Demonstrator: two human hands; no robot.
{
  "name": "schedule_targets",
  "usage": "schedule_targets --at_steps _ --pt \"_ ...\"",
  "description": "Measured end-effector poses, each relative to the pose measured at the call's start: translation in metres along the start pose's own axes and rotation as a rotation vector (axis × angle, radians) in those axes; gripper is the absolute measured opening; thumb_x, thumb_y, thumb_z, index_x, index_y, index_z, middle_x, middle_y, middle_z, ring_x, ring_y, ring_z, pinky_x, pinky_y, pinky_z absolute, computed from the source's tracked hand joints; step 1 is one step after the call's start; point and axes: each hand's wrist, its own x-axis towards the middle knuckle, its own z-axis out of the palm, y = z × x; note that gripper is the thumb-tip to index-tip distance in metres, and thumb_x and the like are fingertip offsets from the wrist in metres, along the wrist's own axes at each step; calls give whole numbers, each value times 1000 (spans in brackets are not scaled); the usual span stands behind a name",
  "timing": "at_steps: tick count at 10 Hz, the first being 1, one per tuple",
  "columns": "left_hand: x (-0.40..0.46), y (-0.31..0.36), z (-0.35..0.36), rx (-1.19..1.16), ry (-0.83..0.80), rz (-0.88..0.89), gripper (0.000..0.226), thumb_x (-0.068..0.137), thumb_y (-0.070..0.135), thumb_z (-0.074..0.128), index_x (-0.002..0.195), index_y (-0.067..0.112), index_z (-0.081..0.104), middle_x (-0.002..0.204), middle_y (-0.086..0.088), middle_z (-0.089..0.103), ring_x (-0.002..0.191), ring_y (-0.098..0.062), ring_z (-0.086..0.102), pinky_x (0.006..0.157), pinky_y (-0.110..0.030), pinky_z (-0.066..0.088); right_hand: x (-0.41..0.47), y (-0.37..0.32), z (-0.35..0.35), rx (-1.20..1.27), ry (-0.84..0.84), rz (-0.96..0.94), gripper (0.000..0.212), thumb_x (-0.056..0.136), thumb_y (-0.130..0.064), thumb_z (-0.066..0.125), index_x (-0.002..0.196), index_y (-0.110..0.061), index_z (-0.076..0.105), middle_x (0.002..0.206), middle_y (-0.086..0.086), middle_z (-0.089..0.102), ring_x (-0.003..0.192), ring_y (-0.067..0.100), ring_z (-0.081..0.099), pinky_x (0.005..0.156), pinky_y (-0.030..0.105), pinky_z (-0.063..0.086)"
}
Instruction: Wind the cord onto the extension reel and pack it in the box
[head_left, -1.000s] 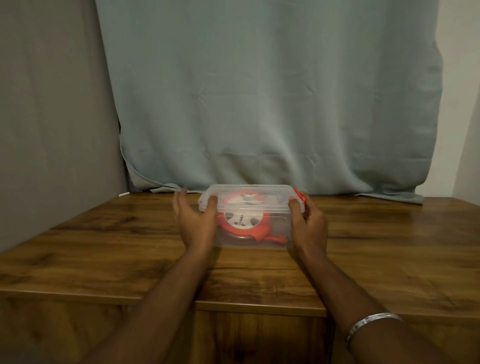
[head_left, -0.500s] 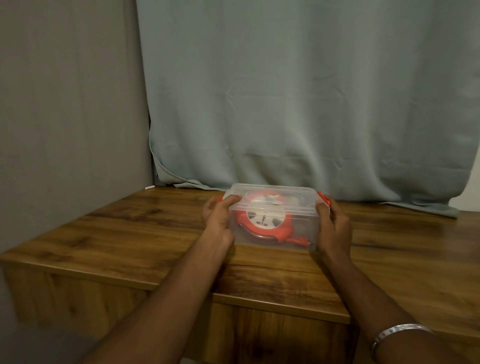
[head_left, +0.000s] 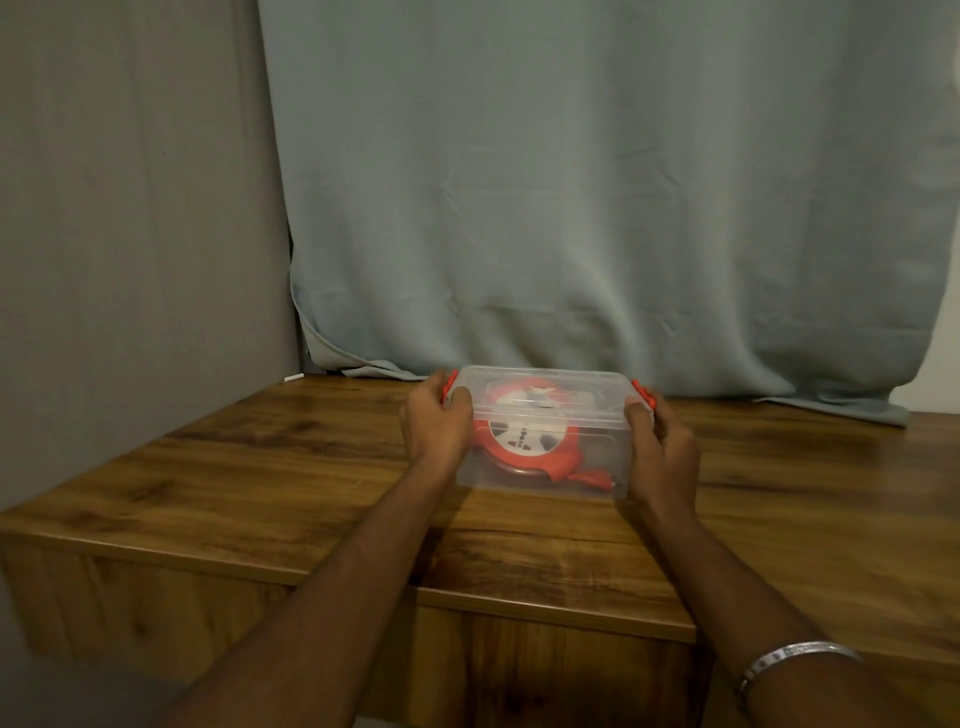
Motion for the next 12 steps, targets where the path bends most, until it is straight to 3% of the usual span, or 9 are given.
schedule_targets --at_steps 1,2,3,4,5,7,8,11,12 --pt "0 5 -8 257 -88 116 33 98 20 50 124 12 69 117 -14 73 105 -32 66 91 -43 55 -5 -7 -2 -156 9 -40 58 95 -49 51 141 -17 63 128 7 74 116 25 69 99 39 55" --pt "-8 9 -18 463 -129 302 35 105 26 45 130 14 67 125 -11 71 115 -31 64 96 -42 52 -13 -18 -3 -382 81 -180 44 99 -37 51 136 -17 62 138 10 67 128 30 61 105 43 48" --pt "-35 17 -32 591 -63 698 26 98 19 60 119 10 74 119 -8 75 110 -25 69 102 -35 48 -32 -38 -13 -594 57 -565 25 94 -24 56 117 -18 64 122 3 68 115 26 62 94 39 44" --pt "-45 16 -35 715 -111 761 33 88 11 68 121 13 72 116 -6 76 109 -25 69 97 -32 50 -46 -41 -20 -797 -70 -680 35 91 -23 55 122 -13 68 125 7 71 117 29 65 93 41 48" --pt "-41 9 -30 809 -229 694 52 86 5 62 136 16 61 137 -4 65 130 -21 56 107 -31 43 -48 -42 -24 -1005 -182 -599 50 89 -18 58 137 -4 64 143 16 65 132 32 62 101 46 52" --pt "16 -14 14 802 -362 616 62 92 3 57 151 15 43 157 -7 44 146 -22 38 120 -33 26 14 -28 2 -1134 -407 -438 62 95 -21 56 155 -11 45 162 8 45 147 25 45 117 40 41" --pt "46 -25 39 818 -403 604 60 94 3 54 152 14 42 158 -9 43 147 -23 37 120 -33 25 43 -11 18 -1107 -423 -381 65 94 -19 58 156 -10 43 163 9 43 147 26 45 119 39 40" --pt "131 -54 105 816 -472 494 64 93 12 64 153 15 42 159 -8 42 147 -24 37 122 -35 28 111 48 63 -1063 -424 -330 101 61 -38 74 153 -14 40 154 7 47 140 27 48 112 38 44" --pt "134 -54 111 876 -514 492 66 91 13 64 152 14 40 159 -9 41 146 -26 35 122 -34 21 114 53 63 -1108 -439 -316 103 62 -41 75 154 -15 38 155 6 46 140 26 47 112 39 44"
